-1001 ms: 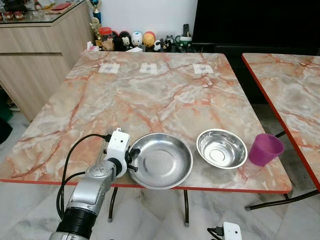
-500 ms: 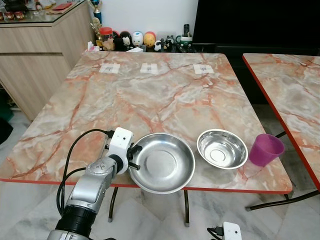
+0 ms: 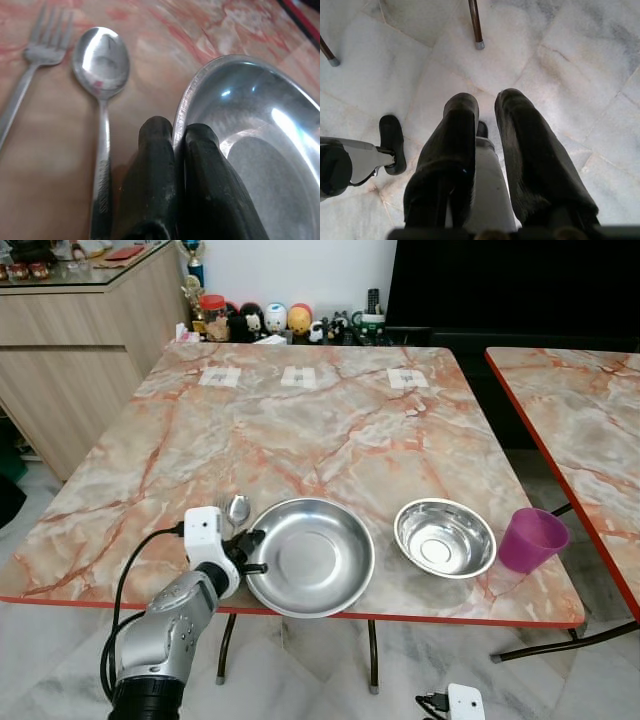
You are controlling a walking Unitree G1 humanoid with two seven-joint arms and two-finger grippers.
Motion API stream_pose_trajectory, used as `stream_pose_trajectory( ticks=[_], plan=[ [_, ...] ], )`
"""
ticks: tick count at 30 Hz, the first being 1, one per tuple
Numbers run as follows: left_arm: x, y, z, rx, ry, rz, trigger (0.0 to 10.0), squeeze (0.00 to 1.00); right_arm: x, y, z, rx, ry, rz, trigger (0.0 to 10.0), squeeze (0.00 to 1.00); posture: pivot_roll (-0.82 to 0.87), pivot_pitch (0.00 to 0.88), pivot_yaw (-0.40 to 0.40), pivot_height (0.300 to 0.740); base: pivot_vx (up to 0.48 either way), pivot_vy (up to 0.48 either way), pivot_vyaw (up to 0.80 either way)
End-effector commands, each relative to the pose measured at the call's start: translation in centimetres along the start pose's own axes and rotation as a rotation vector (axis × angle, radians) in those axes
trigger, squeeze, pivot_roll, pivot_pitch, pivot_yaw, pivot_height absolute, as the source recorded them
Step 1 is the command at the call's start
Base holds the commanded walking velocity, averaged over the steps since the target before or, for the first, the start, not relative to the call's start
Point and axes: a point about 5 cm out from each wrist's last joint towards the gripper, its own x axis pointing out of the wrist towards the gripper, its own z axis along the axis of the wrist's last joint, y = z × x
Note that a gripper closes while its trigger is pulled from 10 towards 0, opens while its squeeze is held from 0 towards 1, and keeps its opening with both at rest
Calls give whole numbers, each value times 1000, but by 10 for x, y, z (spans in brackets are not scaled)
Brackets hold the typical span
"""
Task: Setting the table
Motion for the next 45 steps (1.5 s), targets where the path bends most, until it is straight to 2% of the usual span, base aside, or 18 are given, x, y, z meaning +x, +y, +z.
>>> stream_pose_trajectory(
  ticks=[1,2,4,5,7,8,12,15,16,17,18,19,22,27,31,36,42,45],
  plan=[
    [-3,1,4,-34,-27,9,0,0,0,-4,0,-12,6,-7,10000,0,207,0,-79,740,0,0,0],
    [-4,1,9,-74,-73,7,0,0,0,-5,0,-16,8,-8,10000,0,207,0,-79,740,0,0,0],
    [-4,1,12,-97,-101,6,0,0,-1,-5,0,-18,8,-8,10000,0,205,0,-82,740,0,0,0],
    [-5,0,21,-133,-165,5,0,0,-1,-6,0,-21,9,-9,10000,0,203,0,-86,740,0,0,0],
    [-6,1,30,-172,-221,21,0,0,-1,-7,0,-26,10,-10,10000,0,203,0,-87,740,0,0,0],
    [-6,0,38,-236,-275,7,0,0,-1,-7,0,-29,11,-11,10000,0,200,0,-87,740,0,0,0],
    [-9,-5,49,-309,-342,-38,0,0,-1,-8,-1,-30,12,-13,10000,0,194,0,-85,740,0,0,0],
    [-8,-8,50,-319,-342,-48,0,0,-1,-9,-1,-34,11,-14,10000,0,191,0,-87,740,0,0,0],
    [-8,-9,51,-334,-349,-58,1412,0,-1,-9,-1,-34,11,-14,10000,0,189,0,-91,740,0,0,0],
    [-8,-10,51,-347,-355,-65,2275,0,-1,-9,-1,-34,11,-14,10000,0,189,0,-91,740,0,0,0],
    [-9,-12,51,-358,-363,-72,6431,0,-2,-10,-2,-34,12,-14,10000,0,182,0,-96,740,0,0,0],
    [-9,-14,52,-365,-372,-80,10000,0,-2,-10,-2,-36,12,-15,10000,0,182,0,-96,740,0,0,0],
    [-13,-19,55,-391,-413,-102,10000,0,-2,-12,-2,-42,16,-18,10000,0,179,0,-107,740,0,0,0],
    [-22,-14,62,-419,-477,-66,10000,0,-3,-14,-3,-46,16,-21,10000,0,180,0,-115,740,0,0,0],
    [-25,-12,66,-404,-496,-63,10000,0,-3,-15,-2,-44,11,-19,10000,0,180,0,-116,740,0,0,0],
    [-32,-17,82,-236,-534,-70,10000,0,-3,-15,-1,-35,-2,-14,10000,0,194,0,-113,740,0,0,0],
    [-45,-5,86,-160,-538,-27,10000,0,-2,-12,-1,-26,-4,-12,10000,0,206,0,-97,740,0,0,0],
    [-45,-2,90,-138,-538,-20,10000,0,-2,-11,0,-25,-4,-9,10000,0,215,0,-89,740,0,0,0]
  ],
)
